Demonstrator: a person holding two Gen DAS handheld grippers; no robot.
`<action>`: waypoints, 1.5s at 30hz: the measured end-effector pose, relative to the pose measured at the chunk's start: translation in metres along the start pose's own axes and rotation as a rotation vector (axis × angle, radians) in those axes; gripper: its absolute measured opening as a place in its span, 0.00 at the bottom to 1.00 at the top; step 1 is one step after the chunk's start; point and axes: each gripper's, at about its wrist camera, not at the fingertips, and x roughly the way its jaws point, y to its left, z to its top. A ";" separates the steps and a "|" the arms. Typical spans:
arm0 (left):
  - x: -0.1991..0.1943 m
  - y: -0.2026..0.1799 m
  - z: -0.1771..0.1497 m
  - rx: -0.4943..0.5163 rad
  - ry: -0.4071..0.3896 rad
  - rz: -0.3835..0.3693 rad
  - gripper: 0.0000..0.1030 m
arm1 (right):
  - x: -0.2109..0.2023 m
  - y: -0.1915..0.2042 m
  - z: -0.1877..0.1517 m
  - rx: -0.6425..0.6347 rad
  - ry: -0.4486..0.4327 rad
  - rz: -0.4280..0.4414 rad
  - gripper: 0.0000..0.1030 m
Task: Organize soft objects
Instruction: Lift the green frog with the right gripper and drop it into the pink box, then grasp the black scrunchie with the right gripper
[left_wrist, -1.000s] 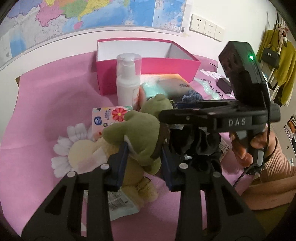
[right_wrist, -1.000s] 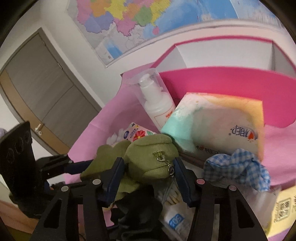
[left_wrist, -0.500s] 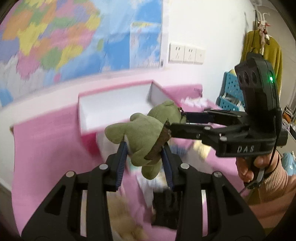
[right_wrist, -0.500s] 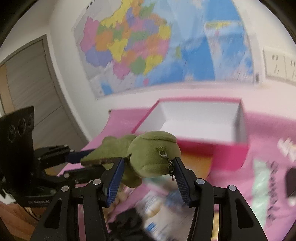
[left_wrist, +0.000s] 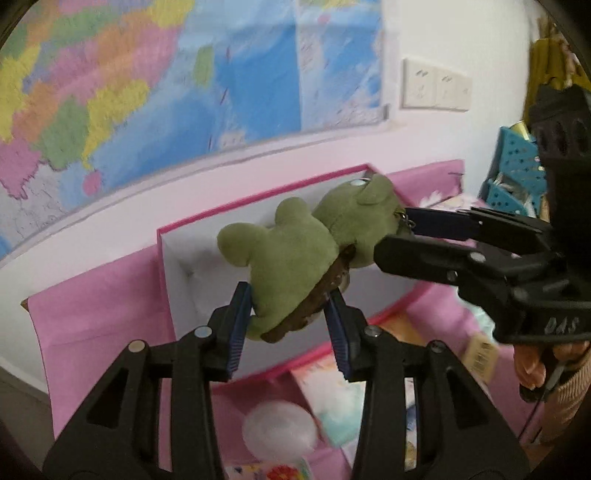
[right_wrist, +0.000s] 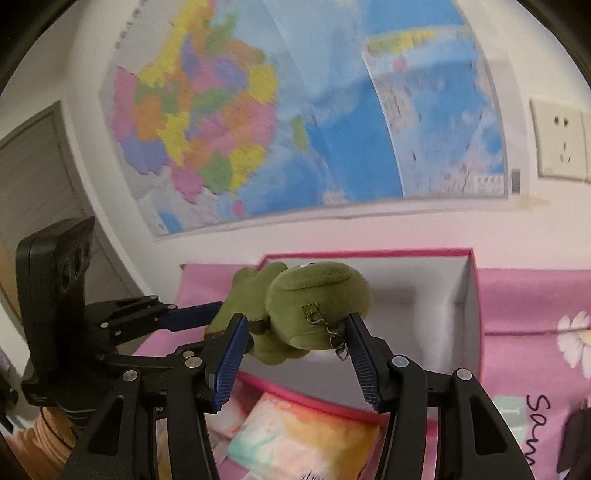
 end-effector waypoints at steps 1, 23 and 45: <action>0.008 0.002 0.001 0.003 0.017 0.016 0.41 | 0.011 -0.003 -0.001 0.012 0.024 0.005 0.54; -0.103 -0.021 -0.117 0.055 -0.152 -0.016 0.75 | -0.076 0.044 -0.115 -0.131 0.166 0.047 0.80; -0.077 -0.054 -0.199 0.011 0.052 -0.113 0.75 | -0.058 0.075 -0.200 -0.183 0.288 0.022 0.34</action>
